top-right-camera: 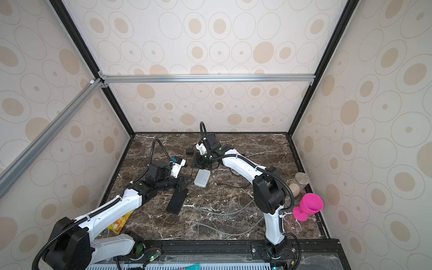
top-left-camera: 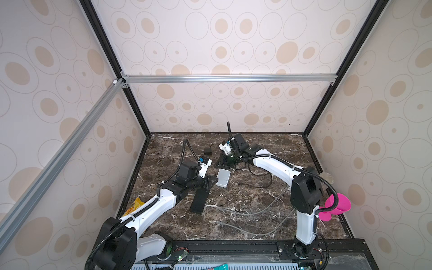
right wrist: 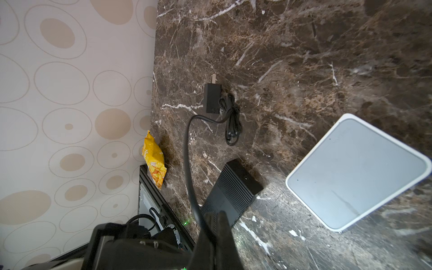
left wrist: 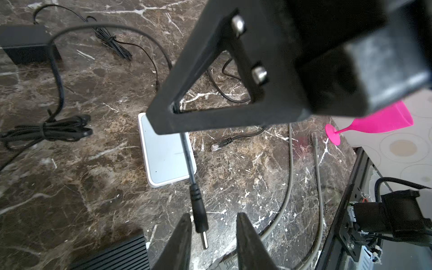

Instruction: Insert the plug into the switch port

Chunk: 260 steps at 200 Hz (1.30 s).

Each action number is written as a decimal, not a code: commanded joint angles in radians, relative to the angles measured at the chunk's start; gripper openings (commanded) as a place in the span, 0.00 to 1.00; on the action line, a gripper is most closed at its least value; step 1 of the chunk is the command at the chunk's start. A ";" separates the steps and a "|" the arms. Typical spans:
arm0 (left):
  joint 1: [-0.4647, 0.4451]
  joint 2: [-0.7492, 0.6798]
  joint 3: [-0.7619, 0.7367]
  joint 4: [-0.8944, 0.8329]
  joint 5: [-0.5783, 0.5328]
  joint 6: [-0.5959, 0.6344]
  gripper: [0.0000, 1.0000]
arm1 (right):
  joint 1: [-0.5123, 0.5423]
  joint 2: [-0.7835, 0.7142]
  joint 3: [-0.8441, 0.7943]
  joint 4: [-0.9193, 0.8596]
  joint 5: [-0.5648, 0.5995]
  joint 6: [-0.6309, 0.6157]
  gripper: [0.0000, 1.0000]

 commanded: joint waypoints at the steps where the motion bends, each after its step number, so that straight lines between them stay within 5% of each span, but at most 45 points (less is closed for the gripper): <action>1: 0.002 0.003 -0.008 0.014 -0.014 0.002 0.33 | -0.005 -0.046 -0.009 0.008 -0.004 0.010 0.00; 14: 0.003 -0.001 -0.010 0.011 -0.044 0.005 0.33 | -0.008 -0.047 -0.013 0.007 -0.004 0.009 0.00; 62: 0.005 -0.002 -0.012 0.008 -0.043 0.010 0.08 | -0.008 -0.047 -0.019 0.012 -0.004 0.014 0.00; 148: 0.008 -0.004 0.000 -0.026 -0.048 0.046 0.00 | -0.008 -0.052 -0.030 0.015 -0.008 0.016 0.00; 160: 0.011 -0.005 0.015 -0.060 -0.061 0.076 0.00 | -0.011 -0.054 -0.031 0.008 -0.018 0.003 0.15; 171: 0.013 -0.005 0.033 -0.099 -0.081 0.109 0.00 | -0.022 -0.067 -0.026 -0.018 -0.037 -0.040 0.36; 183: 0.015 -0.006 0.053 -0.141 -0.104 0.145 0.00 | -0.036 -0.102 -0.030 -0.071 -0.014 -0.114 0.46; 220: 0.016 -0.003 0.107 -0.234 -0.072 0.262 0.00 | -0.083 -0.275 -0.117 -0.167 0.119 -0.413 0.46; 260: 0.016 -0.002 0.115 -0.244 0.058 0.325 0.00 | -0.065 -0.422 -0.254 -0.148 0.114 -0.712 0.46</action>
